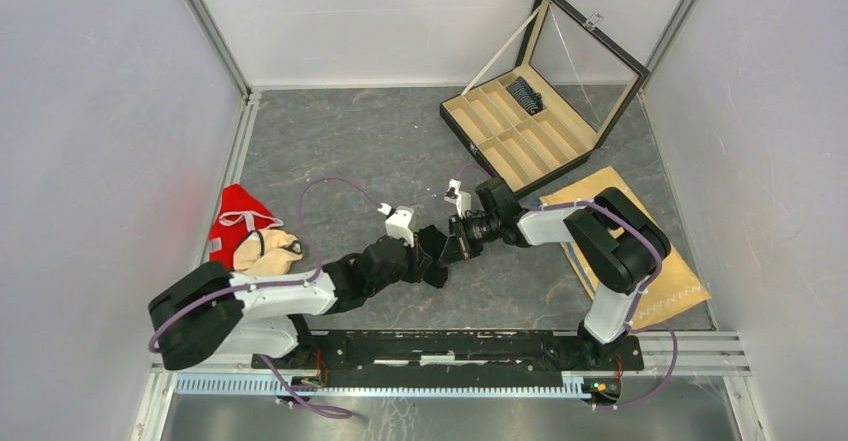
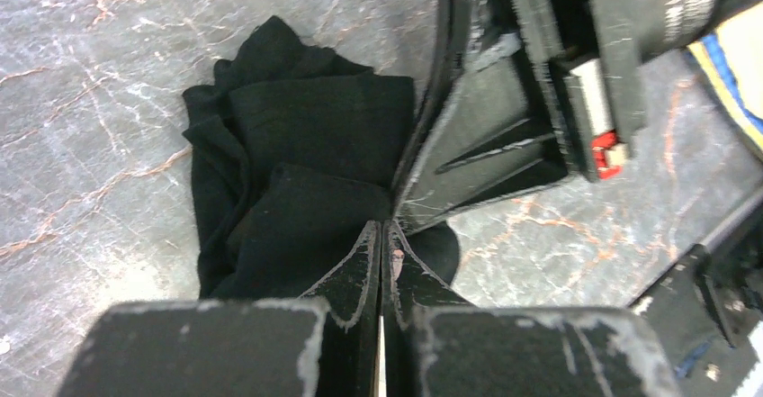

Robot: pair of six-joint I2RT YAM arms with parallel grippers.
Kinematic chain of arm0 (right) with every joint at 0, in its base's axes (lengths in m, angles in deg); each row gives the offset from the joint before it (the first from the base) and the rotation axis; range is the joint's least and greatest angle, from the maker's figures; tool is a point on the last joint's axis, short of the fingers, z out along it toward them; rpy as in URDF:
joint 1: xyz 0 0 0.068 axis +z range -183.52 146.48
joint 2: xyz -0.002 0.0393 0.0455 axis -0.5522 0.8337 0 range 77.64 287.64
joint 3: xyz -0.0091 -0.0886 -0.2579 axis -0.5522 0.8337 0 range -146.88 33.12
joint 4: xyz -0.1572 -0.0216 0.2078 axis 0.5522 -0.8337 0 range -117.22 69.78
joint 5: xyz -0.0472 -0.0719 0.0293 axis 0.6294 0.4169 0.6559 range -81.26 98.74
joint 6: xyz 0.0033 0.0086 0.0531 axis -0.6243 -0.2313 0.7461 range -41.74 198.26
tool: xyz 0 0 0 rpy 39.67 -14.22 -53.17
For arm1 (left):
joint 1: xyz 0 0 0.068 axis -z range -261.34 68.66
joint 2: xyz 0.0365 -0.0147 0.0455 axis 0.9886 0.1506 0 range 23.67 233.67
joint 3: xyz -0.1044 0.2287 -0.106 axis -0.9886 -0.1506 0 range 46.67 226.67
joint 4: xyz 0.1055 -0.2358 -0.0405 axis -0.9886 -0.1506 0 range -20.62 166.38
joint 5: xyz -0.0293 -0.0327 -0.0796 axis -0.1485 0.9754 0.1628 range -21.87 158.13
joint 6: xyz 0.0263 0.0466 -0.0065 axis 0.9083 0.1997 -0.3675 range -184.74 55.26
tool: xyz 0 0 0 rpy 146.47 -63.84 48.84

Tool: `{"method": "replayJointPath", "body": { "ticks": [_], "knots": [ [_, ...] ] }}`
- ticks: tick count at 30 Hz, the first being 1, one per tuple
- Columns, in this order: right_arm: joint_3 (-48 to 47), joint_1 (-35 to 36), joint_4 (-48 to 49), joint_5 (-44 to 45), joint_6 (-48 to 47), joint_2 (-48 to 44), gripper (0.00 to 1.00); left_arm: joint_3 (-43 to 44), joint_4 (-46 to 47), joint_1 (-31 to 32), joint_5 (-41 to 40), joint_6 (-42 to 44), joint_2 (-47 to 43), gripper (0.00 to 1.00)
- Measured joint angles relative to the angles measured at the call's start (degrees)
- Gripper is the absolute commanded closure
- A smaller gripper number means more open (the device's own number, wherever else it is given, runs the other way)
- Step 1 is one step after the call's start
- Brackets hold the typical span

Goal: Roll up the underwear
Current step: Roll the underwear to the center of the board.

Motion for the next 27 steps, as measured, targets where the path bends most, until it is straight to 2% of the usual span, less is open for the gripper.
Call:
{"method": "replayJointPath", "body": {
  "ticks": [6,11,18,20,27],
  "knots": [
    [-0.02,0.0,-0.42,0.57,-0.46,-0.09,0.9,1.46,0.24,0.0,-3.1,-0.09,5.03,0.98],
    [-0.33,0.11,-1.18,1.88,-1.11,-0.83,0.77,1.27,0.33,0.0,-6.05,-1.53,5.25,0.98],
    [-0.44,0.11,-3.87,5.9,-2.82,-4.66,0.66,-1.25,1.97,-0.02,-7.72,-3.78,4.98,0.98],
    [-1.07,0.11,-4.94,7.56,-3.26,-6.62,0.67,-1.75,2.71,-0.02,-7.76,-4.04,4.85,0.98],
    [-4.26,0.7,-3.34,10.93,-2.62,-9.07,0.85,-2.19,3.17,-0.02,-7.76,-4.37,4.57,0.98]
  ]
}}
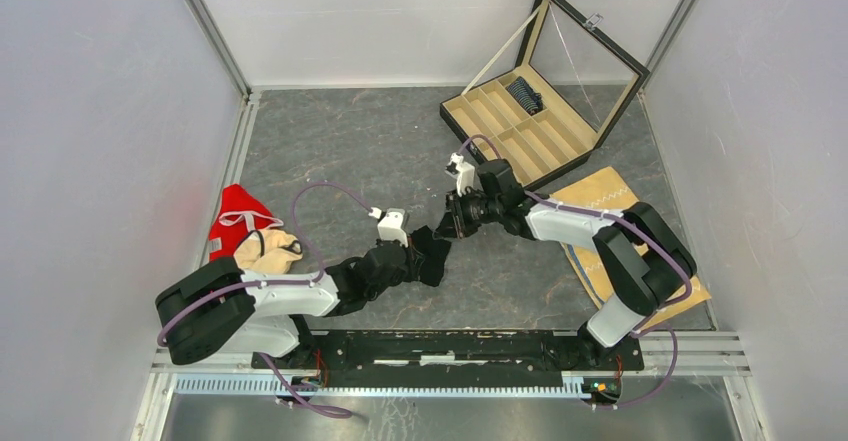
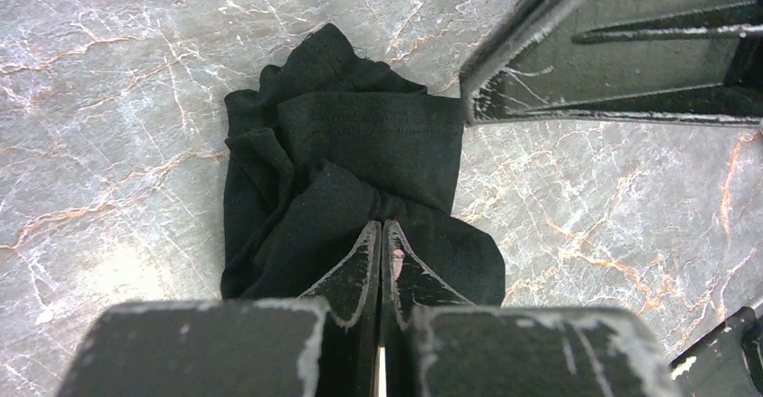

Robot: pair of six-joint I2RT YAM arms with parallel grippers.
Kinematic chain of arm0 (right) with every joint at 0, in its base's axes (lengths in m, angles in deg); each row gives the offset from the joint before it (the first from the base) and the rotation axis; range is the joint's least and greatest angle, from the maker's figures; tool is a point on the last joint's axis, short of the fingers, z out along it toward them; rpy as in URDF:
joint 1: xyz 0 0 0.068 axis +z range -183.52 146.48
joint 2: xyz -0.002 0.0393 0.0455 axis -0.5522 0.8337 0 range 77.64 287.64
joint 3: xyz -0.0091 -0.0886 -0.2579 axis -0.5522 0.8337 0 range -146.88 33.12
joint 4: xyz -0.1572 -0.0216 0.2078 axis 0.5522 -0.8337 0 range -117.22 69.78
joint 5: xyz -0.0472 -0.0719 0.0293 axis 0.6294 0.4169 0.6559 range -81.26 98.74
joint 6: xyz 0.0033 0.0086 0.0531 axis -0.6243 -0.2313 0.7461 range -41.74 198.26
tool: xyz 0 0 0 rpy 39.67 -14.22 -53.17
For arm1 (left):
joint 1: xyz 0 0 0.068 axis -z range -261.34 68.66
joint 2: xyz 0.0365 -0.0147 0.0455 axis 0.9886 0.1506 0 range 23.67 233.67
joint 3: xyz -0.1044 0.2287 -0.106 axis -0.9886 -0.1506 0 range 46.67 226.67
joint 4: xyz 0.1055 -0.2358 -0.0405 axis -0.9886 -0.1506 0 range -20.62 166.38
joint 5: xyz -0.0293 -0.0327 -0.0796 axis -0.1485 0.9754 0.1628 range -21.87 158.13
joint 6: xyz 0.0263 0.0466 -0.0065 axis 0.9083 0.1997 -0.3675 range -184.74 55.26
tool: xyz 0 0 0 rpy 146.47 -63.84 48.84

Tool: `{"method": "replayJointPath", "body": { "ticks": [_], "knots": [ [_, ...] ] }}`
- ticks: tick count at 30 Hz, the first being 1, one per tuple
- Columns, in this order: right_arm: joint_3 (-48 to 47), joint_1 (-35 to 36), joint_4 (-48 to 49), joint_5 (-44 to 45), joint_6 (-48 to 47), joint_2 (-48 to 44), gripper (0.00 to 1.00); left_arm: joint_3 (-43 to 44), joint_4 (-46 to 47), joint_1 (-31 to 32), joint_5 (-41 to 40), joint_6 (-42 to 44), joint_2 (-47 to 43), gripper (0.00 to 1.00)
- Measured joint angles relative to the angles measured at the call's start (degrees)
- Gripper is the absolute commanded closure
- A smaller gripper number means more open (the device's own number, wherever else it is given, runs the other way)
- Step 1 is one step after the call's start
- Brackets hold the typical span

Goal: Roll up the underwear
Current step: Roll the underwear to the center of the board.

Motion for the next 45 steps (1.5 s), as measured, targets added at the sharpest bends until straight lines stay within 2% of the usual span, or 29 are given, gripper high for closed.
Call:
{"method": "replayJointPath", "body": {
  "ticks": [7,19,29,38,45],
  "knots": [
    [-2.29,2.62,2.84,3.13,1.53,4.15,0.92,-0.24,0.11,0.0,0.02,-0.02,-0.24,0.98],
    [-2.54,4.55,2.58,12.02,1.6,9.97,0.98,-0.39,-0.37,0.0,-0.87,-1.07,-0.28,0.98],
    [-3.63,5.38,0.79,15.67,-0.02,9.97,0.98,-0.68,-1.2,-0.35,-1.38,-4.92,-0.57,0.98],
    [-4.0,5.6,0.17,16.31,-0.79,9.94,0.98,-2.47,-3.72,-0.37,-1.38,-6.99,-4.42,0.98],
    [-4.0,5.6,-0.11,16.52,-1.77,9.49,0.91,-2.64,-2.51,-0.55,-1.31,-7.06,-3.04,0.98]
  ]
}}
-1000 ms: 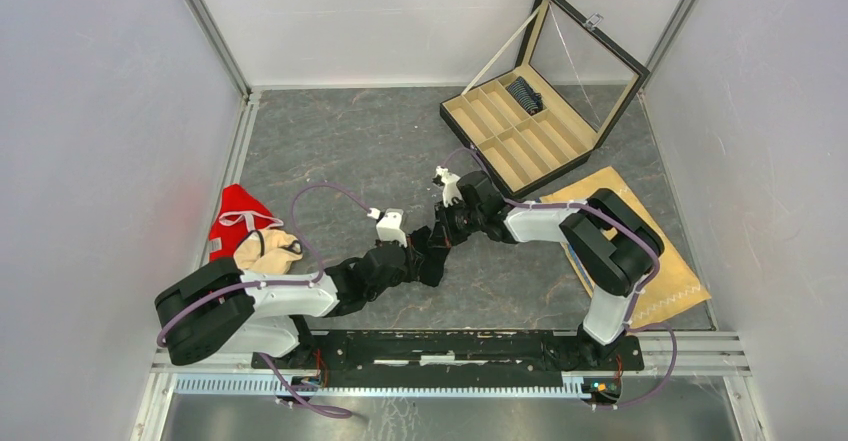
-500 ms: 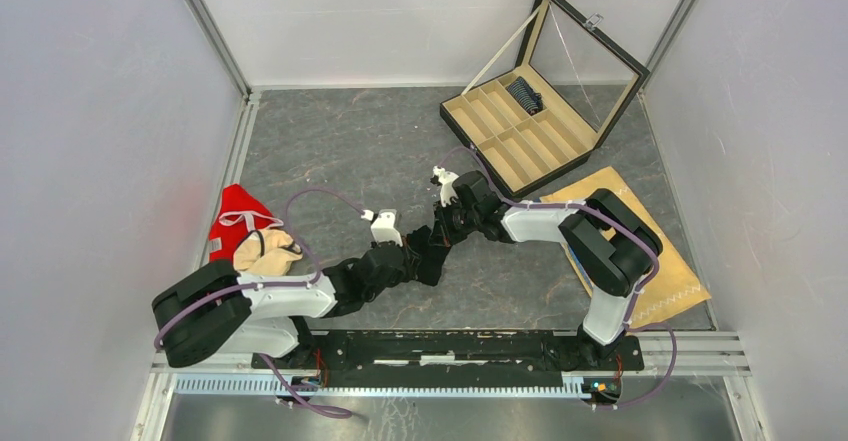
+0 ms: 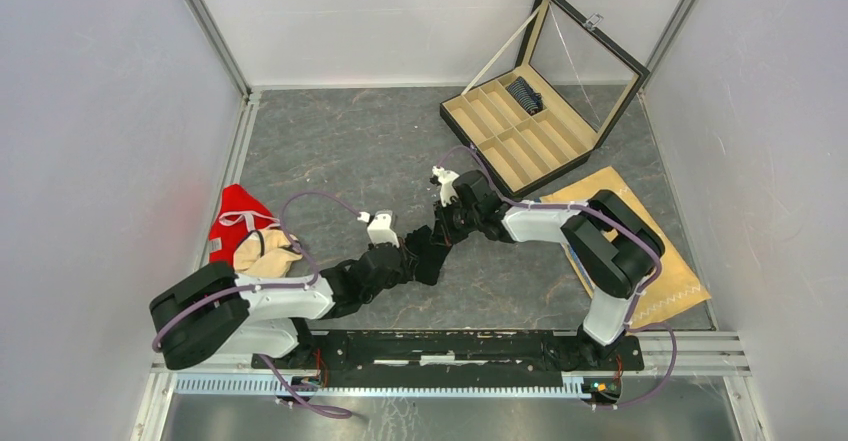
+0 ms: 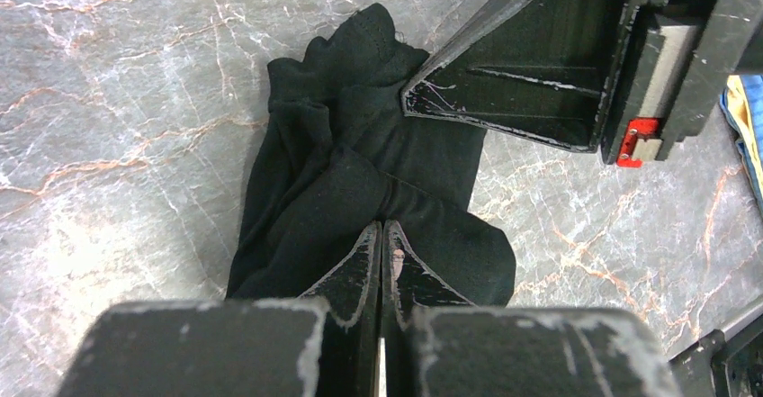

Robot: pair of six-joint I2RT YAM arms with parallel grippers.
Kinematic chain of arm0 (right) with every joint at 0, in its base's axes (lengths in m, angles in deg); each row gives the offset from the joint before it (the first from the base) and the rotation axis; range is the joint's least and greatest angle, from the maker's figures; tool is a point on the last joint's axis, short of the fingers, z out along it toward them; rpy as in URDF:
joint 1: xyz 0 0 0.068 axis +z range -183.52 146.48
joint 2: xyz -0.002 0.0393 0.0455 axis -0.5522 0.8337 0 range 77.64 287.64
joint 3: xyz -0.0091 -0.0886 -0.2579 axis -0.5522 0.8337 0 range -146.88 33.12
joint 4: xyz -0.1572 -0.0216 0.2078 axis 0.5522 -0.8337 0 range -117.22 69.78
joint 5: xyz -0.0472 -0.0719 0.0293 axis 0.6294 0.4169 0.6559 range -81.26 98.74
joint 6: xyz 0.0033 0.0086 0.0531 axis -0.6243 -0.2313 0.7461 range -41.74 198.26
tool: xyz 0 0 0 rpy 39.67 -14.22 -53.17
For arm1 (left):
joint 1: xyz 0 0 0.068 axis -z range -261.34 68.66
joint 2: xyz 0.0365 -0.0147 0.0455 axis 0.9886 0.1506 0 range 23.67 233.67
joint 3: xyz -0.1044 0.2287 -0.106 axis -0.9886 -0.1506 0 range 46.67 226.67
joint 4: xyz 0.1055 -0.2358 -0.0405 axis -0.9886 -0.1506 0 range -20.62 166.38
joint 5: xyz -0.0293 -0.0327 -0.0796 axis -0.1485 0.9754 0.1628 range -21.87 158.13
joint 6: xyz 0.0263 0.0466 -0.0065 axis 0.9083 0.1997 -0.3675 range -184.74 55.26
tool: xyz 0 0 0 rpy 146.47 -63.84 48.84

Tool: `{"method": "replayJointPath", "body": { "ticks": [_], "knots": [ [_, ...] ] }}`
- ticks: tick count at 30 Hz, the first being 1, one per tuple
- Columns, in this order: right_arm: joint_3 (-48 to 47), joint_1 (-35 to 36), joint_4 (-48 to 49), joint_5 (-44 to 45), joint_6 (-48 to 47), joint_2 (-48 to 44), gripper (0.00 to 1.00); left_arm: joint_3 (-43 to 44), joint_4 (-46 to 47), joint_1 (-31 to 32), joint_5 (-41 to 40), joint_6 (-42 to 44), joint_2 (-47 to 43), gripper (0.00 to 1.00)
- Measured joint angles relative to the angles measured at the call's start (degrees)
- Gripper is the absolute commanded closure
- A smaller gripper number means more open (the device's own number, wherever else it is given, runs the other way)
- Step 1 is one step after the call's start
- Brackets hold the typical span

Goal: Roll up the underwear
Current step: Roll the underwear to the center of the board.

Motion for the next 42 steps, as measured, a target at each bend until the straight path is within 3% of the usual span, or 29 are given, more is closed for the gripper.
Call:
{"method": "replayJointPath", "body": {
  "ticks": [6,10,12,15,20,29,42],
  "knots": [
    [2.12,-0.57,-0.2,2.27,-3.76,-4.17,0.73,0.98,2.34,-0.74,0.57,0.0,3.04,0.98],
    [6.25,-1.03,1.81,2.75,-7.23,-11.63,0.55,0.98,2.6,-1.4,1.53,0.0,3.13,0.98],
    [8.96,-1.03,4.0,3.21,-9.49,-16.04,0.42,0.98,2.73,-1.81,2.19,0.0,3.15,0.98],
    [15.17,-0.74,8.33,4.15,-13.16,-24.13,0.34,0.96,3.02,-2.47,3.41,0.0,3.26,0.98],
    [22.05,3.15,10.84,8.87,-19.91,-31.32,0.31,0.35,4.33,-3.72,5.62,-0.09,3.61,0.98],
    [24.65,18.73,13.11,20.41,-34.45,-33.7,0.3,-1.46,9.62,-7.19,11.17,-2.14,5.6,0.98],
    [20.79,30.45,15.58,31.08,-46.07,-19.85,0.3,-1.33,13.0,-9.55,15.28,-2.97,8.46,0.98]
  ]
}}
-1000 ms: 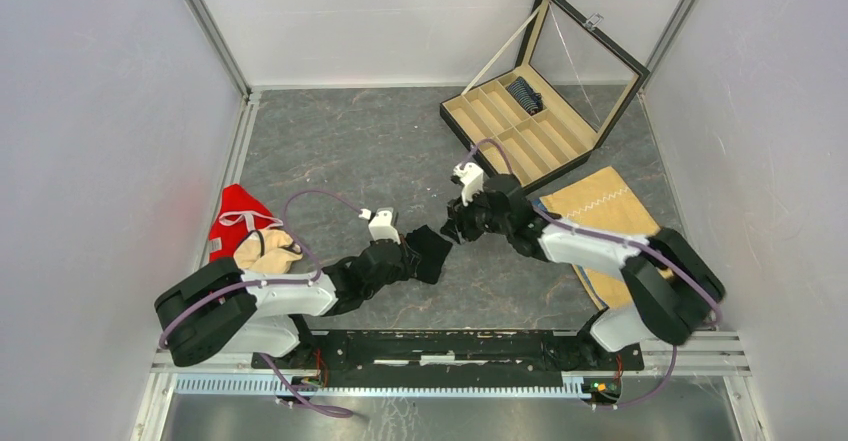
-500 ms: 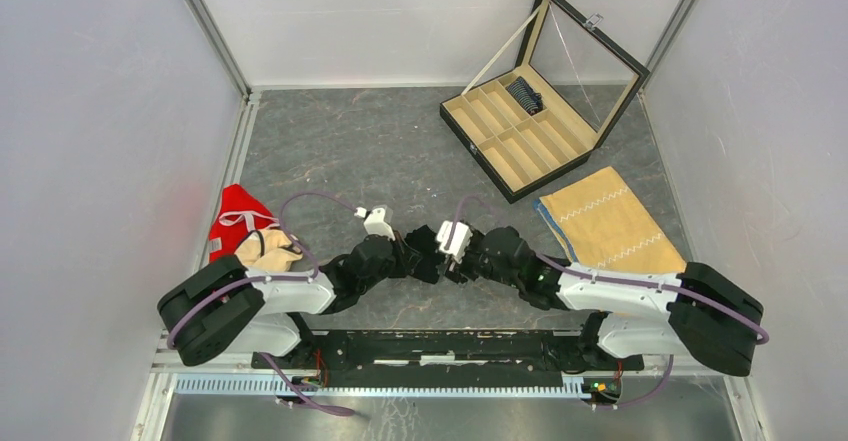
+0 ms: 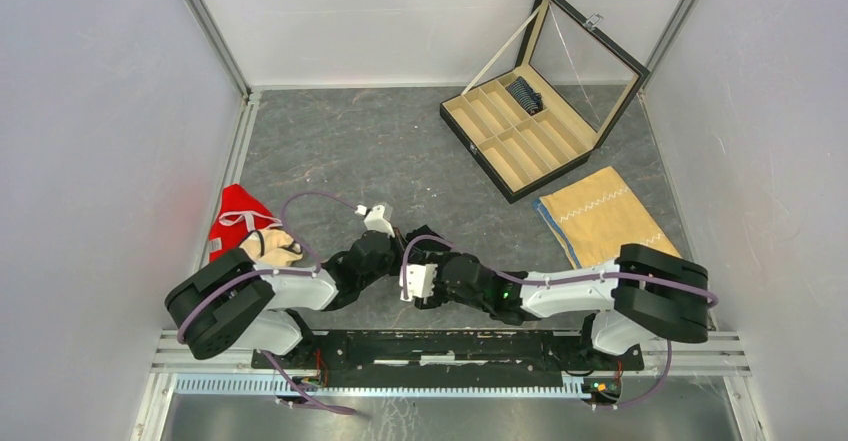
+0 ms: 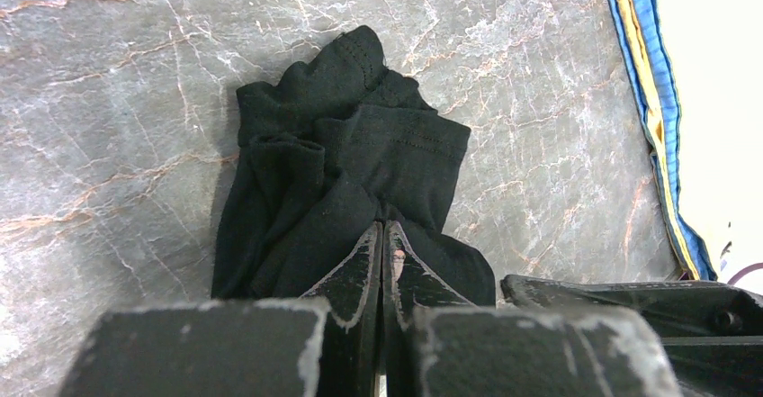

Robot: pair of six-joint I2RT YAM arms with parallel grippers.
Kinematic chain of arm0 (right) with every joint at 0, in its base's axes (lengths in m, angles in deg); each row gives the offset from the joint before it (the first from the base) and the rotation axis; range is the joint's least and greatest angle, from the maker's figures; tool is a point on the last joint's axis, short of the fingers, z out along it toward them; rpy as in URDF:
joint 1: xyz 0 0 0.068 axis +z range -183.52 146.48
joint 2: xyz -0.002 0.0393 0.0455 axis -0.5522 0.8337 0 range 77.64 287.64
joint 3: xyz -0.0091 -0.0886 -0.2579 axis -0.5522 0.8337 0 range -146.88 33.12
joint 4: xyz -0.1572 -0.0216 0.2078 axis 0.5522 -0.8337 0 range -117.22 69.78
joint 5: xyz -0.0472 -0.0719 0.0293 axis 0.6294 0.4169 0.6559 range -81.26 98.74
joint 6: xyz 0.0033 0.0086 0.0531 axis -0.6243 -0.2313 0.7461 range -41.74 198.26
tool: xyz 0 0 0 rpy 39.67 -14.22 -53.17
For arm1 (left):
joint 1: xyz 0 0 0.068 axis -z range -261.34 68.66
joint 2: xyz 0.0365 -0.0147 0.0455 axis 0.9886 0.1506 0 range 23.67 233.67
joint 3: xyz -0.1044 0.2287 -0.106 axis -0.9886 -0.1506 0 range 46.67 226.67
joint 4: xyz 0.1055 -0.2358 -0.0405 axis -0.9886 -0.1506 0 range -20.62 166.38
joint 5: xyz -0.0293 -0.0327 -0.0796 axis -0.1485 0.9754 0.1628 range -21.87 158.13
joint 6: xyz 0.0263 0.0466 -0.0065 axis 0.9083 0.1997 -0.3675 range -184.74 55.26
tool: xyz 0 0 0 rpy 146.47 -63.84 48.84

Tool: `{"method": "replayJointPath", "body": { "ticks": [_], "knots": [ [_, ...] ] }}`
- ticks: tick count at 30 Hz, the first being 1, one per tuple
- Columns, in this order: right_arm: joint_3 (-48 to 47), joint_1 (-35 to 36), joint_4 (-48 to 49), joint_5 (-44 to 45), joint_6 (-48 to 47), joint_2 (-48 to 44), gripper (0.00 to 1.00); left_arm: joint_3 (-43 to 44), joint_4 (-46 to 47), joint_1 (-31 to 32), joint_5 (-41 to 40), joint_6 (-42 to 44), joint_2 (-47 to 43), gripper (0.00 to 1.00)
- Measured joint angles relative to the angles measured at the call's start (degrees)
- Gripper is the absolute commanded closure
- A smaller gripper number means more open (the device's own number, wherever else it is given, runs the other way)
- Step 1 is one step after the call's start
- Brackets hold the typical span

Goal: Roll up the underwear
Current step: Roll the underwear to the center of the board.

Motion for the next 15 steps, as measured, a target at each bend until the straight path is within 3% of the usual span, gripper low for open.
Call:
{"method": "replayJointPath", "body": {
  "ticks": [15],
  "knots": [
    [-5.07,1.42,0.44,3.17,-2.49,8.28,0.32,-0.81,-1.97,-0.04,-0.22,-1.33,-2.43,0.98]
  ]
}}
